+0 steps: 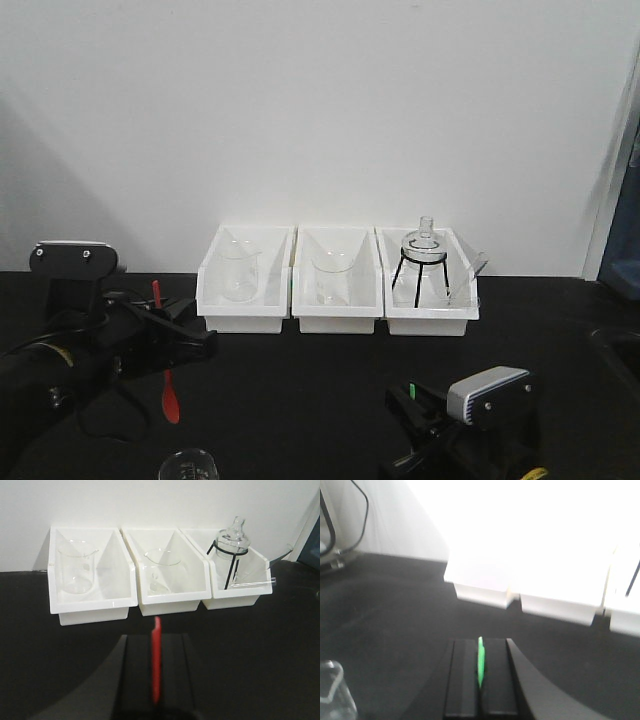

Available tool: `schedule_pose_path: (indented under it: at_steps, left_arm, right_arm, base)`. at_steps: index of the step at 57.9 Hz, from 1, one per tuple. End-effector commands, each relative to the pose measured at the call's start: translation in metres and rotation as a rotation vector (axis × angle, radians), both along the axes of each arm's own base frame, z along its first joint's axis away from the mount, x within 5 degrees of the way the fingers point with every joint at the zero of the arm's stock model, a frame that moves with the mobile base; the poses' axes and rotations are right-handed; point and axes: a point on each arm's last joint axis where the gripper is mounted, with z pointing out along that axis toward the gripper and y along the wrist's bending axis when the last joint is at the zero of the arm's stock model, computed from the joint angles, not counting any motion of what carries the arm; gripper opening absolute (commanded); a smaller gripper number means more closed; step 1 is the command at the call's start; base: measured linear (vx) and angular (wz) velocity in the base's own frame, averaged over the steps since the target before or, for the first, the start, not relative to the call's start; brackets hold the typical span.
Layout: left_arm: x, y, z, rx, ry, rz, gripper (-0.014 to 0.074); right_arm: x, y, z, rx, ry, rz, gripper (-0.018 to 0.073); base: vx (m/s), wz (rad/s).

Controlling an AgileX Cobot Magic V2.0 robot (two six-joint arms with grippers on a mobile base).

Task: Sort red and green spoons into left cabinet
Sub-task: 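Lift both spoons up out of their beakers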

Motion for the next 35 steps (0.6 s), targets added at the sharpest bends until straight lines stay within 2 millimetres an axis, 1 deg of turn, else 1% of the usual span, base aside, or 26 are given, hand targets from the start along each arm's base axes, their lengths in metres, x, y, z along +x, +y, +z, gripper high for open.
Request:
schedule_pose_path:
  at_steps: [1, 8, 12, 18, 22, 25, 35]
  left_arm:
    - [-0.009, 0.005, 0.037, -0.055, -0.150, 0.011, 0.0000]
    - [-0.020, 0.010, 0.053, -0.077, -0.194, 0.010, 0.0000]
    - [-0.028, 0.012, 0.060, -0.074, -0.192, 0.000, 0.0000]
    - [-0.041, 0.016, 0.064, -0.055, -0.166, -0.021, 0.0000]
    - [-0.051, 0.021, 0.060, -0.050, -0.158, -0.024, 0.0000]
    - [-0.060, 0.025, 0.053, -0.048, -0.146, -0.024, 0.0000]
    - [-0.098, 0.042, 0.039, -0.067, -0.115, -0.029, 0.0000]
  right_arm:
    - [-0.008, -0.002, 0.042, 0.060, -0.157, 0.008, -0.0001]
    - [-0.022, -0.008, 0.070, 0.076, -0.215, 0.002, -0.0001]
    - [-0.029, -0.012, 0.081, 0.067, -0.220, -0.003, -0.0001]
    - [-0.044, -0.021, 0.098, 0.044, -0.207, -0.022, -0.0001]
    - [-0.057, -0.028, 0.109, 0.027, -0.197, -0.037, -0.0001]
    - [-0.067, -0.033, 0.116, 0.011, -0.183, -0.049, -0.0001]
    - [-0.097, -0.050, 0.133, -0.042, -0.155, -0.085, -0.0001]
  base:
    - [0.00, 0.00]
    - [0.00, 0.00]
    - [0.00, 0.00]
    - [0.00, 0.00]
    - [0.00, 0.00]
    - [0.00, 0.00]
    - [0.00, 0.00]
